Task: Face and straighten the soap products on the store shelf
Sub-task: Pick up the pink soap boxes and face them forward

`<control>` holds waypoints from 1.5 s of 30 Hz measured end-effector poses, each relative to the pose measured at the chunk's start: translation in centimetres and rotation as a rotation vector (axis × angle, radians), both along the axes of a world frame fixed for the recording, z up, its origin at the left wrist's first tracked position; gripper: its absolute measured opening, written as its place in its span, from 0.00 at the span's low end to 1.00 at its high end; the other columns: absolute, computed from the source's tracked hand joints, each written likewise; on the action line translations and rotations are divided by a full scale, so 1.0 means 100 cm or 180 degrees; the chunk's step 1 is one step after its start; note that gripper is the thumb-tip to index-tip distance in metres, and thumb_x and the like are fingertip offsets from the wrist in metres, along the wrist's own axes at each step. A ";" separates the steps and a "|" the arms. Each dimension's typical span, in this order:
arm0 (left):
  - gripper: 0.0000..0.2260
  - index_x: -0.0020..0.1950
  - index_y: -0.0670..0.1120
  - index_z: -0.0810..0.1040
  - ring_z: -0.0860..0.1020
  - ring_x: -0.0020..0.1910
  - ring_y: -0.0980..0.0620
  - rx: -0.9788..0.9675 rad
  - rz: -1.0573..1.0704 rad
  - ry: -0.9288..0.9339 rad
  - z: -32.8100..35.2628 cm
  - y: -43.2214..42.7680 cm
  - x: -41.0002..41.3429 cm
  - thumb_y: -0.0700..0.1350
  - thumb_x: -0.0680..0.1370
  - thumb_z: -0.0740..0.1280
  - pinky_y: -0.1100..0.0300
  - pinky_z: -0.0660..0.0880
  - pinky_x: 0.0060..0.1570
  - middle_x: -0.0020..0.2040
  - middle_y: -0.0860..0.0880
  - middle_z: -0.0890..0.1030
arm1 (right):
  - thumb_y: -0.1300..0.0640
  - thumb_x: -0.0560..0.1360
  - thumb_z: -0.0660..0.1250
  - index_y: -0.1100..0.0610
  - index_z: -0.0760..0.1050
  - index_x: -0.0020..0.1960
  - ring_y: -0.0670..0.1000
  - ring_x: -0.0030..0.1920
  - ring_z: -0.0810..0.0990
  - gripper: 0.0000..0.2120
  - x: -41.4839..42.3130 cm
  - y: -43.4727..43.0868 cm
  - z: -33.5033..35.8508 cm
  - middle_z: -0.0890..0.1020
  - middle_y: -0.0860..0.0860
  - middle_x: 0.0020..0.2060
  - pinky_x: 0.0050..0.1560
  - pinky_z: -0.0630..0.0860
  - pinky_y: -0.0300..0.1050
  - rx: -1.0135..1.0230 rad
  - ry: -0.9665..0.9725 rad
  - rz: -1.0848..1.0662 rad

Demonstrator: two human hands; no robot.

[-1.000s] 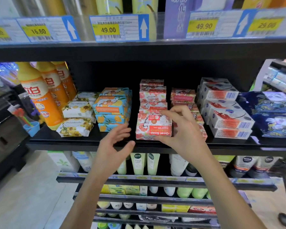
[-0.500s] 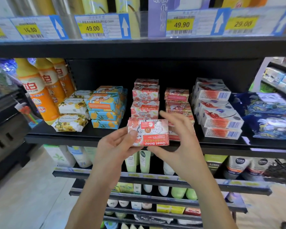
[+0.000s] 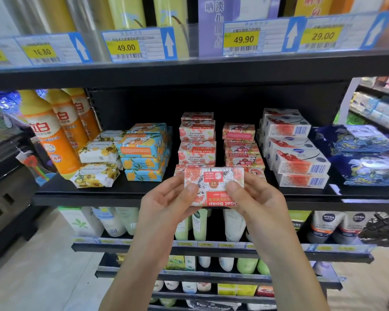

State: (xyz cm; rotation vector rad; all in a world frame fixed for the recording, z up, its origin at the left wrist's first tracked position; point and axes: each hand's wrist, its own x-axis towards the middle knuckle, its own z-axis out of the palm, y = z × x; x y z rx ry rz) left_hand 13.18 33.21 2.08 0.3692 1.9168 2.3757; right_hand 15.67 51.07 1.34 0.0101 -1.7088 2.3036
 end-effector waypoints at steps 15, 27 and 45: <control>0.28 0.68 0.44 0.78 0.83 0.60 0.48 -0.0090 -0.0166 -0.0193 0.005 -0.003 -0.006 0.58 0.73 0.75 0.50 0.78 0.65 0.60 0.46 0.85 | 0.60 0.71 0.75 0.57 0.76 0.67 0.57 0.63 0.82 0.24 -0.001 0.003 -0.007 0.84 0.55 0.60 0.61 0.79 0.50 -0.0047 0.0564 0.0078; 0.22 0.67 0.43 0.79 0.81 0.63 0.47 -0.0003 -0.0196 0.0086 -0.002 0.011 -0.007 0.50 0.75 0.72 0.56 0.78 0.64 0.61 0.46 0.84 | 0.49 0.71 0.78 0.47 0.75 0.70 0.53 0.67 0.79 0.29 0.001 0.013 -0.010 0.81 0.50 0.66 0.63 0.78 0.49 0.0184 0.0327 0.0360; 0.28 0.72 0.54 0.75 0.80 0.65 0.51 -0.0024 -0.0223 0.0155 -0.006 0.022 -0.002 0.46 0.72 0.76 0.60 0.78 0.62 0.65 0.51 0.82 | 0.50 0.71 0.76 0.58 0.80 0.64 0.53 0.61 0.83 0.24 0.010 0.018 -0.010 0.85 0.54 0.59 0.63 0.78 0.50 -0.0058 -0.0053 0.0160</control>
